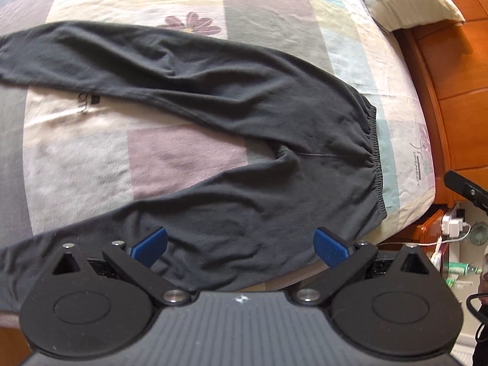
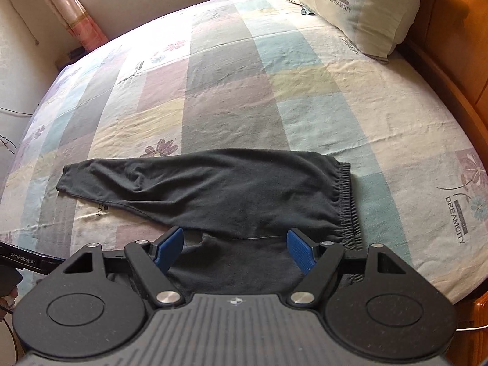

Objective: Fold clothes

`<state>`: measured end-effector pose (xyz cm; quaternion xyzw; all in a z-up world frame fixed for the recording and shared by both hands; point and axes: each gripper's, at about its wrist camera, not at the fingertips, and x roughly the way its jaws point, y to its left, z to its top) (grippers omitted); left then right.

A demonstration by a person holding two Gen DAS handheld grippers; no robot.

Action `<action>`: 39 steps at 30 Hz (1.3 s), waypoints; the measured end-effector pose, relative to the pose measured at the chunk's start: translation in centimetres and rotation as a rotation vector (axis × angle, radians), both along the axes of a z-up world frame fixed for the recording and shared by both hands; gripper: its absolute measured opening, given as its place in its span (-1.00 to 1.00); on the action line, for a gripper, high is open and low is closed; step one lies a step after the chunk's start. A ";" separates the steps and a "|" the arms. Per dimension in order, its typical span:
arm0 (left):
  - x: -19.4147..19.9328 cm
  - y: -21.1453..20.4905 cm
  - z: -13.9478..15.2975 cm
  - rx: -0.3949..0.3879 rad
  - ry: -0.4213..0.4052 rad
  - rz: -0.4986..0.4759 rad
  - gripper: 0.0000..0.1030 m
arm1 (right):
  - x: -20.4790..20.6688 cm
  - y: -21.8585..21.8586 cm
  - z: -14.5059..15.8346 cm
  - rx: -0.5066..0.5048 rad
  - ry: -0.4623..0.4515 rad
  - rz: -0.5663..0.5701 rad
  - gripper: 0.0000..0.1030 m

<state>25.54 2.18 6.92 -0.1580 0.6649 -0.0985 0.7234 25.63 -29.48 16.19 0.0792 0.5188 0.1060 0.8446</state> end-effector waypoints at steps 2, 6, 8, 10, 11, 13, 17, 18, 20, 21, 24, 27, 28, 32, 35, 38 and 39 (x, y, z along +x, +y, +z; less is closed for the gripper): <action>0.3 -0.5 -0.5 -0.010 -0.003 -0.031 0.96 | -1.1 0.7 -0.3 -0.017 0.001 -0.019 0.53; 1.2 -2.4 -2.0 0.004 0.019 -0.118 0.96 | -3.9 0.9 -2.0 -0.030 -0.025 -0.017 0.62; 1.7 -3.5 -2.9 0.019 0.033 -0.166 0.96 | -4.3 0.4 -3.8 -0.022 -0.035 0.007 0.62; 2.6 -4.8 -3.7 0.058 0.063 -0.173 0.96 | -2.9 -0.7 -6.7 -0.001 -0.027 0.031 0.62; 3.3 -5.3 -4.2 0.073 0.085 -0.157 0.96 | -1.7 -1.5 -8.5 0.021 -0.012 0.029 0.62; 4.7 -6.3 -4.8 0.078 0.118 -0.087 0.96 | 0.9 -3.3 -12.6 0.074 0.044 0.027 0.62; 7.5 -9.1 -5.6 0.073 0.134 0.022 0.96 | 3.7 -6.5 -20.3 0.139 0.209 0.063 0.62; 8.0 -10.0 -5.8 0.073 0.129 0.034 0.96 | 3.4 -7.3 -21.1 0.157 0.219 0.092 0.60; 9.2 -11.9 -6.1 0.072 0.117 0.060 0.96 | 2.8 -9.0 -22.4 0.199 0.231 0.144 0.59; 9.5 -12.6 -6.3 0.069 0.119 0.066 0.96 | 2.5 -9.7 -22.4 0.226 0.235 0.156 0.59; 10.5 -14.7 -7.0 0.060 0.126 0.081 0.96 | 2.2 -11.2 -22.5 0.259 0.284 0.174 0.59; 11.8 -16.7 -7.5 0.067 0.137 0.082 0.96 | 2.8 -12.1 -22.8 0.298 0.323 0.165 0.59; 12.2 -17.3 -7.6 0.070 0.138 0.077 0.96 | 3.0 -12.2 -22.9 0.311 0.333 0.156 0.59; 14.0 -18.8 -8.0 0.070 0.126 0.063 0.96 | 3.7 -12.7 -23.2 0.337 0.368 0.119 0.59; 14.8 -18.6 -8.4 0.059 0.114 0.086 0.96 | 4.1 -12.8 -23.1 0.338 0.391 0.100 0.59; 15.4 -17.2 -8.9 0.075 0.084 0.116 0.96 | 4.7 -13.0 -22.6 0.320 0.395 0.086 0.59; 15.6 -16.6 -9.0 0.082 0.073 0.126 0.96 | 5.0 -13.0 -22.4 0.313 0.390 0.083 0.59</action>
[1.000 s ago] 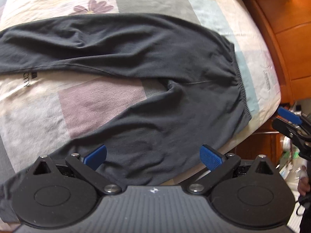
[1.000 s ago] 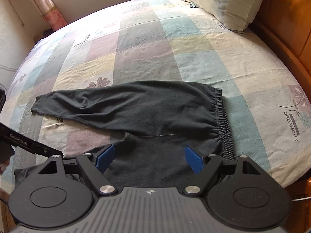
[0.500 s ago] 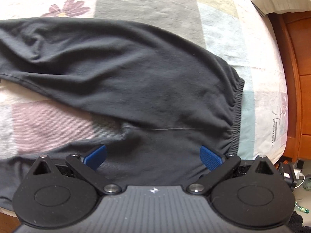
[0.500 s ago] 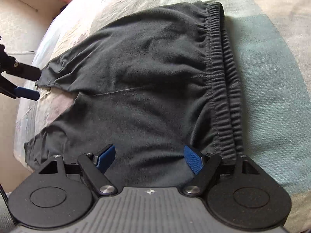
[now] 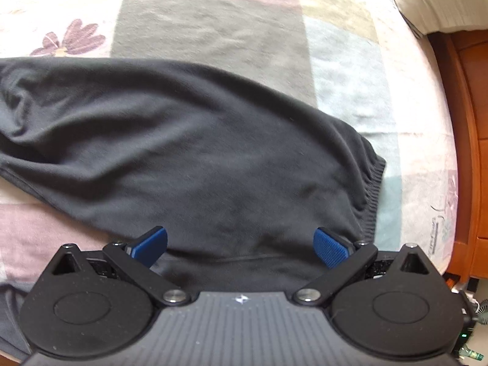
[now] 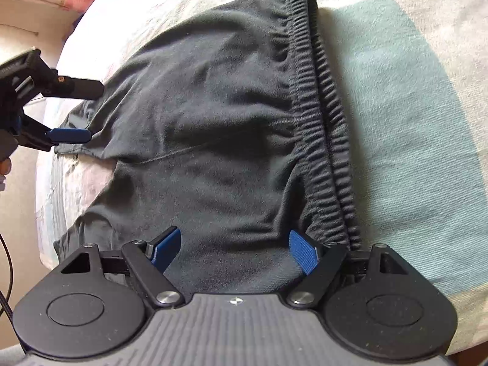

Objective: Fold clothes

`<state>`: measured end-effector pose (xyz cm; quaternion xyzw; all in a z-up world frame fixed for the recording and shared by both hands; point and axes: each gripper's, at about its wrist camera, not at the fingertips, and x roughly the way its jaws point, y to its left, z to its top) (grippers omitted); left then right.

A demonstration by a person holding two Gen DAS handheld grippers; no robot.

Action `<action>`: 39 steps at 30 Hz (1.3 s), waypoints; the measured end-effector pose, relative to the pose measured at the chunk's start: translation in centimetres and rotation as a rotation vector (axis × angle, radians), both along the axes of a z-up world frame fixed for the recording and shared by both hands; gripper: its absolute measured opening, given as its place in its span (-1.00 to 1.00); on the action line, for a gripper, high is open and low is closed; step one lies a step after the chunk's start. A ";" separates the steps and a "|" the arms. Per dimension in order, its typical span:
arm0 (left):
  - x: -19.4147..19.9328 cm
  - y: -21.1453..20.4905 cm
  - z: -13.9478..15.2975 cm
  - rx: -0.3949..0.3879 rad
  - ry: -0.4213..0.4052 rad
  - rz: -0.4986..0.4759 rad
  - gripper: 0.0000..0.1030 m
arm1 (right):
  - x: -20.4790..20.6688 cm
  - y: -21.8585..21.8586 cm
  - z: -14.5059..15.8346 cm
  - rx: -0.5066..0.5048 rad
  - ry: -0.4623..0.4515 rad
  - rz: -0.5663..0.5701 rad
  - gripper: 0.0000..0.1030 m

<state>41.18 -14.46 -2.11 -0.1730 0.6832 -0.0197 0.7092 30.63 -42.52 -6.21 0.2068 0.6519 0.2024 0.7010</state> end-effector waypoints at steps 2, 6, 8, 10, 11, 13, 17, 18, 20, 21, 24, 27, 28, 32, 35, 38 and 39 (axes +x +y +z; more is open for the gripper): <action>0.3 1.5 -0.3 0.016 -0.026 0.028 0.96 | 0.5 0.0 0.7 -0.023 -0.042 0.002 0.59; -0.1 5.9 -0.9 0.040 -0.094 0.103 0.96 | 1.3 1.3 2.4 -0.108 -0.184 0.079 0.59; -0.5 8.2 -1.1 0.049 -0.131 0.117 0.96 | 2.0 2.7 2.8 -0.162 -0.224 0.137 0.57; -0.8 10.5 -1.4 0.063 -0.164 0.101 0.96 | 2.8 4.3 3.1 -0.215 -0.243 0.169 0.48; -0.9 11.7 -1.5 0.066 -0.178 0.090 0.96 | 3.2 5.3 3.2 -0.238 -0.252 0.185 0.41; -1.2 14.2 -1.5 0.093 -0.214 0.070 0.96 | 4.2 7.9 3.2 -0.278 -0.268 0.213 0.00; -1.3 19.5 -1.6 0.111 -0.290 0.037 0.96 | 6.5 13.0 3.4 -0.326 -0.296 0.248 -0.42; -1.2 20.7 -1.7 0.111 -0.307 0.032 0.96 | 7.1 14.3 3.7 -0.312 -0.301 0.240 -0.42; -0.9 23.0 -2.0 0.102 -0.340 0.025 0.96 | 8.4 17.0 4.2 -0.284 -0.314 0.227 -0.42; -0.7 24.0 -2.2 0.093 -0.354 0.026 0.96 | 9.1 18.4 4.4 -0.272 -0.322 0.226 -0.43; -0.8 26.6 -3.0 0.049 -0.368 0.044 0.96 | 11.1 22.9 5.0 -0.248 -0.357 0.259 -0.58; -1.5 28.6 -5.0 0.004 -0.300 0.085 0.96 | 13.0 27.7 4.9 -0.219 -0.389 0.322 -0.59; -2.0 29.4 -5.8 -0.023 -0.255 0.112 0.96 | 13.6 29.3 4.9 -0.210 -0.400 0.349 -0.59; -4.8 31.1 -6.2 -0.092 -0.266 0.159 0.95 | 15.1 35.6 4.5 -0.182 -0.433 0.483 -0.58; -5.6 32.0 -5.3 -0.079 -0.284 0.205 0.95 | 15.3 38.8 4.1 -0.157 -0.457 0.578 -0.55; -6.0 33.2 -3.7 -0.037 -0.333 0.264 0.95 | 14.8 41.0 3.6 -0.123 -0.498 0.653 -0.52; -5.9 33.5 -3.1 -0.024 -0.345 0.282 0.95 | 14.4 41.5 3.8 -0.100 -0.509 0.670 -0.51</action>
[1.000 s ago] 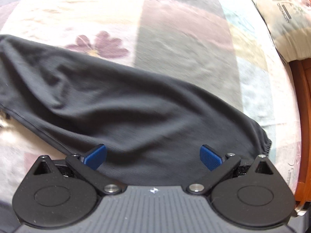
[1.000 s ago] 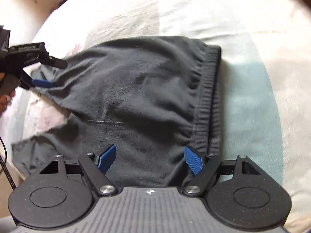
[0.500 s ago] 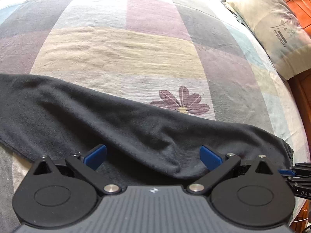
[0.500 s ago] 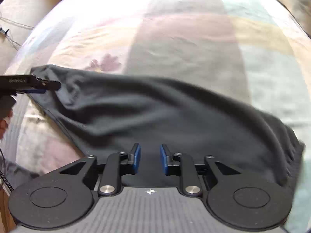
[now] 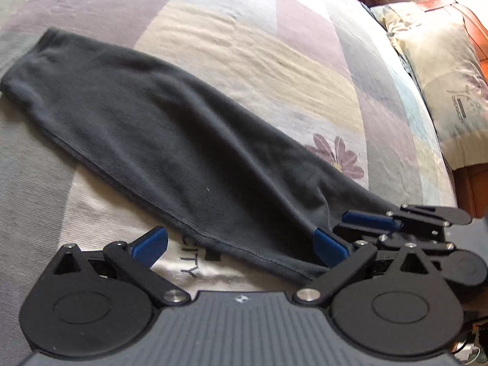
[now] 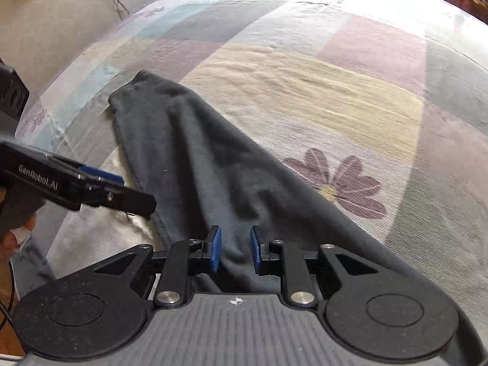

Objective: Fold clothes

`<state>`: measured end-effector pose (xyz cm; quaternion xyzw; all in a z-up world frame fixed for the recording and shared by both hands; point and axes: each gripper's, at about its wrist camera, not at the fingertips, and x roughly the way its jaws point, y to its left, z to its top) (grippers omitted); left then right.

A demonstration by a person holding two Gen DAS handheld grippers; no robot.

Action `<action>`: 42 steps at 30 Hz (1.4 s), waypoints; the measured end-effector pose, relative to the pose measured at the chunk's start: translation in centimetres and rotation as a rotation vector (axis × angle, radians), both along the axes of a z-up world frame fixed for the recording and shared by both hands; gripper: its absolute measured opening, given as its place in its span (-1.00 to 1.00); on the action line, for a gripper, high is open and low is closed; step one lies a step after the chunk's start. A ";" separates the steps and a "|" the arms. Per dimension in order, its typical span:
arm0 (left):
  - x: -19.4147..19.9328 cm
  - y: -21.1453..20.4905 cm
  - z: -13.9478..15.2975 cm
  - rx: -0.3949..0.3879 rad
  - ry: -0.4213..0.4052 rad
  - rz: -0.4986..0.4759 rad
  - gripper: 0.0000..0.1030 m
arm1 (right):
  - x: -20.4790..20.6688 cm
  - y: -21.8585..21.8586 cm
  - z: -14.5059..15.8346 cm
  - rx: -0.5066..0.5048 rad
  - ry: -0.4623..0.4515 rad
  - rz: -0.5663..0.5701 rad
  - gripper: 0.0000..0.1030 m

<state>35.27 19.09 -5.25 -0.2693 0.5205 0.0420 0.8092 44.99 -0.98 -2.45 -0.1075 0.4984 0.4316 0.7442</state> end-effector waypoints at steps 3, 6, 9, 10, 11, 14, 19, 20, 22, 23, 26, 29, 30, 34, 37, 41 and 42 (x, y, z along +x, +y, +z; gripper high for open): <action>0.4 1.4 1.2 0.029 -0.038 0.038 0.95 | -1.7 1.6 0.4 0.048 -0.024 0.105 -0.51; 0.6 2.8 1.6 0.031 -0.056 0.098 0.95 | -2.7 3.0 -0.8 0.014 -0.043 0.174 -0.51; 0.5 3.7 1.2 0.002 -0.052 0.155 0.95 | -2.5 3.4 -2.2 -0.016 -0.021 0.170 -0.51; 0.4 3.8 1.0 -0.006 -0.046 0.167 0.95 | -2.4 3.5 -2.7 -0.040 -0.020 0.173 -0.51; 0.3 4.0 0.8 -0.015 -0.040 0.178 0.95 | -2.5 3.6 -3.0 -0.054 -0.023 0.182 -0.50; 0.0 3.9 0.6 -0.021 -0.031 0.180 0.95 | -3.1 3.7 -2.7 -0.058 -0.033 0.224 -0.41; -0.3 3.5 0.4 0.000 -0.018 0.158 0.95 | -3.8 4.2 -3.2 -0.087 -0.061 0.258 -0.55; -0.4 3.4 0.5 -0.002 -0.018 0.157 0.95 | -3.6 4.3 -3.2 -0.095 -0.061 0.254 -0.67; -0.5 3.4 0.6 -0.006 -0.016 0.155 0.95 | -3.1 4.5 -2.9 -0.103 -0.040 0.239 -0.92; -0.5 3.3 0.7 -0.008 -0.016 0.154 0.95 | -2.9 4.4 -2.8 -0.101 -0.023 0.231 -0.92; -0.6 3.3 1.1 -0.008 -0.021 0.145 0.95 | -2.9 4.3 -2.3 -0.079 0.023 0.251 -0.93; -0.5 3.1 1.6 -0.005 -0.029 0.129 0.95 | -3.5 4.5 -2.5 -0.076 0.095 0.294 -0.93; -0.2 3.0 1.8 -0.003 -0.031 0.121 0.95 | -3.8 4.6 -2.8 -0.089 0.107 0.299 -0.93; 1.1 2.4 2.3 0.017 -0.048 0.062 0.95 | -3.3 4.4 -2.7 -0.085 0.149 0.262 -0.89; 2.6 1.5 2.2 0.052 -0.067 -0.008 0.95 | -1.6 3.3 -1.2 -0.020 0.139 0.199 -0.86; 4.6 0.7 1.0 0.079 -0.082 -0.066 0.95 | 0.8 1.7 0.6 0.039 0.095 0.110 -0.86; 4.9 0.7 0.5 0.072 -0.079 -0.074 0.95 | 1.5 1.2 0.8 0.039 0.081 0.085 -0.85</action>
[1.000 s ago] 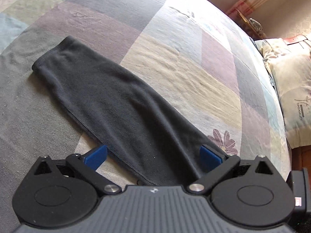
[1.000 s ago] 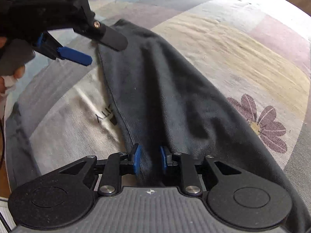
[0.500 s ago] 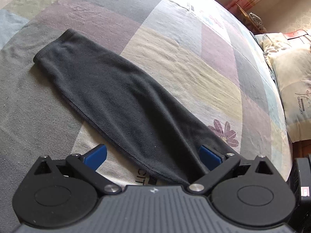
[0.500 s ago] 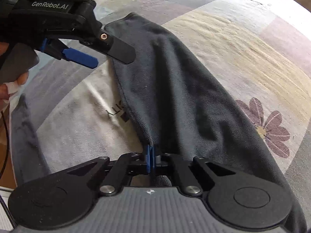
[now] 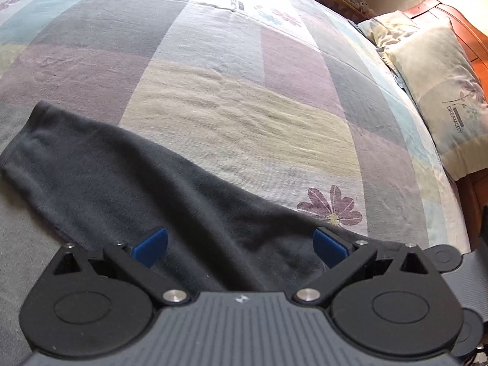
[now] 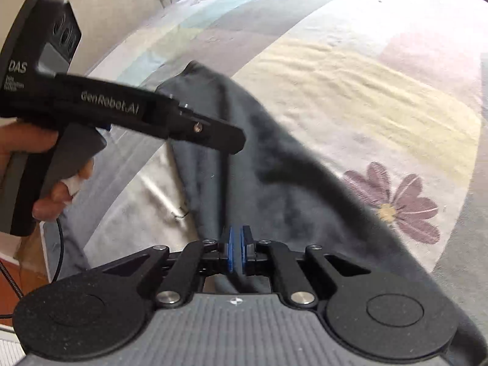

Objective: Fold clothes

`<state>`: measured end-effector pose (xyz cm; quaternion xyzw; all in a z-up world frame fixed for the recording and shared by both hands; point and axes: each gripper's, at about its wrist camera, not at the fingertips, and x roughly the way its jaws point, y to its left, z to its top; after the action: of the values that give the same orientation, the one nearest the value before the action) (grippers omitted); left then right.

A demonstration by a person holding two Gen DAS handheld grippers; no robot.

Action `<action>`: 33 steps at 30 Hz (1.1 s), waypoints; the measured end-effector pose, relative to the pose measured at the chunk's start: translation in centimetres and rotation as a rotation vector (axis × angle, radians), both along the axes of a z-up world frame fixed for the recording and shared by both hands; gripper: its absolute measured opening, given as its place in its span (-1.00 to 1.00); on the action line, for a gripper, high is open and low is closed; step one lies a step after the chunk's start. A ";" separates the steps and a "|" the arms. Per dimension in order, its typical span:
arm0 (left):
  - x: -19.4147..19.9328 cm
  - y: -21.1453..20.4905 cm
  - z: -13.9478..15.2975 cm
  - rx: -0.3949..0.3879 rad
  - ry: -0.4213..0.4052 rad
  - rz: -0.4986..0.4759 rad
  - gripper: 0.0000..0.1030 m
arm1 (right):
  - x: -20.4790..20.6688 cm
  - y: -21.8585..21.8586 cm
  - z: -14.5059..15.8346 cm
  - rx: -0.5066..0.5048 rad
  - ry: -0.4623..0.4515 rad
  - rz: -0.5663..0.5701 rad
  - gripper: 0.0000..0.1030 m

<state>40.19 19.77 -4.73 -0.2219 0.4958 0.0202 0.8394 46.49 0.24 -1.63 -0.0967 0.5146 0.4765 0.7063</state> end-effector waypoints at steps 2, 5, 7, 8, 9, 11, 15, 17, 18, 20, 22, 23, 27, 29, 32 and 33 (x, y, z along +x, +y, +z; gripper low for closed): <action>0.5 0.1 -1.0 -0.015 0.006 -0.017 0.95 | 1.4 -0.9 0.1 -0.005 -0.018 -0.054 -0.83; 0.5 0.2 -2.9 0.018 0.074 -0.066 0.95 | 2.9 -1.8 0.0 -0.020 -0.030 -0.123 -0.83; -0.6 0.4 -3.7 0.046 0.065 -0.142 0.95 | 3.5 -2.3 0.0 -0.020 -0.031 -0.152 -0.83; -1.3 0.3 -3.7 0.086 0.077 -0.188 0.95 | 3.6 -2.5 0.0 -0.021 -0.032 -0.164 -0.83; -1.9 0.2 -3.8 0.129 0.093 -0.234 0.94 | 3.7 -2.6 0.0 -0.021 -0.033 -0.173 -0.83; -3.0 0.2 -3.7 0.197 0.128 -0.311 0.94 | 3.6 -2.9 -0.1 -0.028 -0.041 -0.182 -0.83; -3.4 1.0 -2.3 0.279 0.178 -0.328 0.78 | 3.1 -3.1 -0.5 -0.068 -0.072 -0.163 -0.79; -2.8 1.4 -1.1 0.329 0.112 -0.320 0.77 | 2.7 -3.3 -0.8 -0.083 -0.090 -0.140 -0.79; -2.5 1.5 -0.4 0.354 0.079 -0.316 0.79 | 2.6 -3.3 -0.9 -0.089 -0.095 -0.130 -0.79; -1.4 1.6 -1.1 0.401 0.081 -0.330 0.80 | 2.2 -3.5 -1.3 -0.101 -0.092 -0.123 -0.78; -0.3 1.7 -2.0 0.448 0.086 -0.346 0.80 | 1.8 -3.6 -1.4 -0.113 -0.100 -0.134 -0.78; 0.3 1.7 -2.4 0.472 0.088 -0.354 0.80 | 1.6 -3.6 -1.4 -0.116 -0.104 -0.140 -0.77; -0.3 4.2 -3.5 0.451 0.093 -0.308 0.93 | 1.1 -4.1 -0.8 -0.108 -0.128 -0.154 -0.71; -1.8 6.2 -3.6 0.431 0.128 -0.225 1.00 | 1.0 -4.6 -0.5 -0.115 -0.149 -0.158 -0.68; -3.1 7.4 -2.8 0.435 0.176 -0.172 0.99 | 0.6 -5.3 -0.1 -0.141 -0.179 -0.162 -0.65; -2.9 7.0 -2.1 0.443 0.170 -0.177 0.88 | 0.3 -5.5 0.0 -0.142 -0.182 -0.159 -0.65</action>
<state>37.27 26.81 -6.88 0.0142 0.5656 0.0734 0.8213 46.82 -5.26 -1.60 -0.1482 0.4868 0.3709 0.7768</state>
